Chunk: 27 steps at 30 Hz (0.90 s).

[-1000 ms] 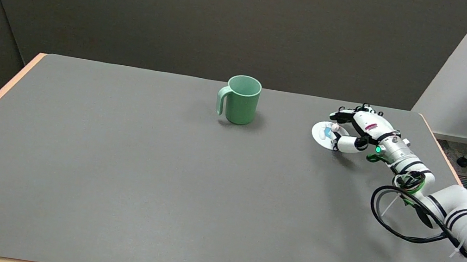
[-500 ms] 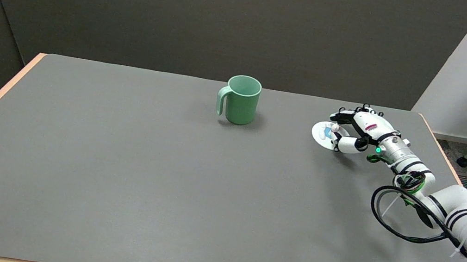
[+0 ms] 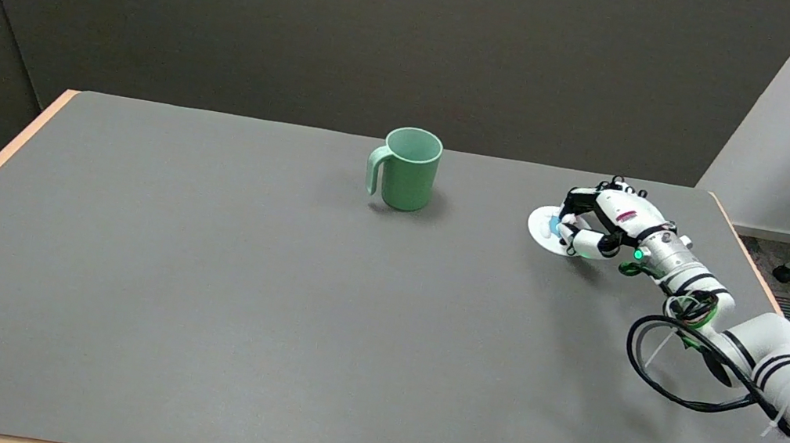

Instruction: Pick up the white cup lid.

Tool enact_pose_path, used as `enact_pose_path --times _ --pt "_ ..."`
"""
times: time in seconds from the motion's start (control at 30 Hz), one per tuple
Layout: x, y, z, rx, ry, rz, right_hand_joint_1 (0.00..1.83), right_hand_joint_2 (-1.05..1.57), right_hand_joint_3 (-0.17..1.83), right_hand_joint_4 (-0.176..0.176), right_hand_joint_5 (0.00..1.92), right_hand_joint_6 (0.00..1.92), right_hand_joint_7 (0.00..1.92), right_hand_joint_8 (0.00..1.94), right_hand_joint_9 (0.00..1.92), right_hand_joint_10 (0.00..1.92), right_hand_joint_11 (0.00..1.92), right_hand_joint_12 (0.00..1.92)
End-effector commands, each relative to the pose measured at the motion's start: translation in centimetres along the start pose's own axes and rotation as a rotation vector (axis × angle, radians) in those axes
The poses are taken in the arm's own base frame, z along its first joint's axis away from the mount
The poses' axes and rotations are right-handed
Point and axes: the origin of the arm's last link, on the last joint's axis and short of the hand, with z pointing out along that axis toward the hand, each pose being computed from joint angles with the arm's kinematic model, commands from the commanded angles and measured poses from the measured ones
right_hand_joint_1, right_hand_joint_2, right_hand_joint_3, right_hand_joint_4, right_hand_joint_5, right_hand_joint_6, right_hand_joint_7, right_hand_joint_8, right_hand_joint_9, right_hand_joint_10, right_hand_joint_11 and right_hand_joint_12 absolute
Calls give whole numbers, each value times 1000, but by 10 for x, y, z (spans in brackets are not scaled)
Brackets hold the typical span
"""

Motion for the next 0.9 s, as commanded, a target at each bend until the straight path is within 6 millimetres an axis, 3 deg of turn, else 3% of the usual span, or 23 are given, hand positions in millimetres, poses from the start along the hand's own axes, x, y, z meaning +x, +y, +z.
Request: enact_pose_path --times 0.03,0.3,0.43,0.57,0.67,0.9 --pt "-4 0 -1 -1 -8 0 904 1184 214 90 668 1458 607 513 382 722 -1 907" --pt "-3 4 -3 -11 -12 -3 912 1178 217 85 675 1450 595 573 378 797 -1 979" --pt "-7 8 -4 -35 -43 -9 906 1171 227 100 679 1444 614 644 401 832 -1 1064" --pt "-8 10 -6 -45 -53 -8 940 1141 219 99 733 1364 687 595 426 901 -1 1142" --pt "-7 10 -5 -42 -49 -9 943 1119 231 121 758 1330 705 627 436 904 -1 1143" --pt "9 7 -3 -20 -1 -2 957 1111 208 128 790 1278 742 581 337 1052 -1 1096"
